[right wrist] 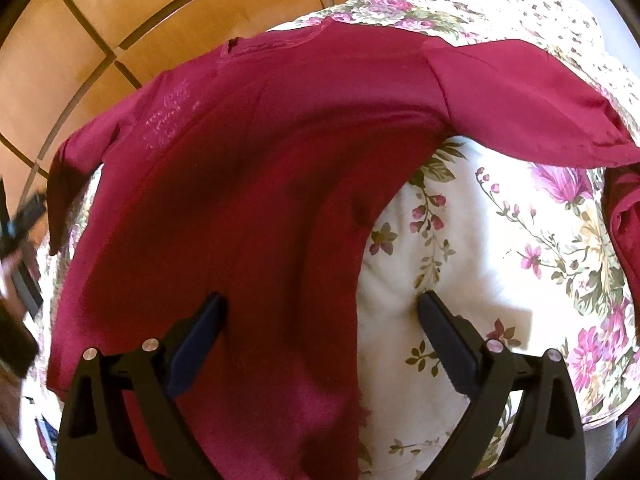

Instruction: Fold small clothes

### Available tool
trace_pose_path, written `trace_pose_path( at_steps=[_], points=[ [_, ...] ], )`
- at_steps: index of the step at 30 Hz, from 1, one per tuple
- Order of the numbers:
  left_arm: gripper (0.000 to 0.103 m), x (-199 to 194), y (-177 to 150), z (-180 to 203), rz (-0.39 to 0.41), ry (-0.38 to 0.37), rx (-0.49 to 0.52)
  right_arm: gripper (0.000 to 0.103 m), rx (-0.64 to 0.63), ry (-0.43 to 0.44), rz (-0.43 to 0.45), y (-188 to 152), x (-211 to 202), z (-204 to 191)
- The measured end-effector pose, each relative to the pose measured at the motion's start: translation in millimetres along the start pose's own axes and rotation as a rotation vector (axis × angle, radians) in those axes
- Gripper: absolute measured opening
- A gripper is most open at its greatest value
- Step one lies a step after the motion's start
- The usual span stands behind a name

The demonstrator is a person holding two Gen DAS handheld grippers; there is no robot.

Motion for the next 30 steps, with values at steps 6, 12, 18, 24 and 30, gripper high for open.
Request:
trace_pose_path(
  at_steps=[6,12,18,24,30],
  points=[
    [0.086,-69.8,-82.5,32.2,-0.198,-0.489,-0.037,0.097,0.112,0.132,-0.021,-10.8,-14.8,0.8],
    [0.085,-107.9,-175.3,74.0,-0.427,-0.656,0.074,0.084,0.178,0.21,-0.027,-33.6,-29.7,-1.5],
    [0.01,-124.6,-181.6,85.5,-0.352,-0.578,0.174,0.024,0.101,0.225,-0.079,-57.4,-29.6,-12.9],
    [0.009,-171.4,-171.6,67.5,-0.313,-0.635,0.141,0.012,0.124,0.347,-0.02,-48.3,-62.9,-17.3],
    [0.016,-177.4,-211.2,77.0,-0.344,-0.607,0.266,0.047,0.059,0.23,-0.113,-58.6,-49.6,-11.8]
  ],
)
Point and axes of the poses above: each gripper's, at about its wrist camera, not at the fingertips, and x roughly the way its jaws point, z to its right, y to its top, the point moved 9 cm from there along x, roughly the way its jaws point, and after that the axes turned 13 degrees about y, right-handed, at the moved point
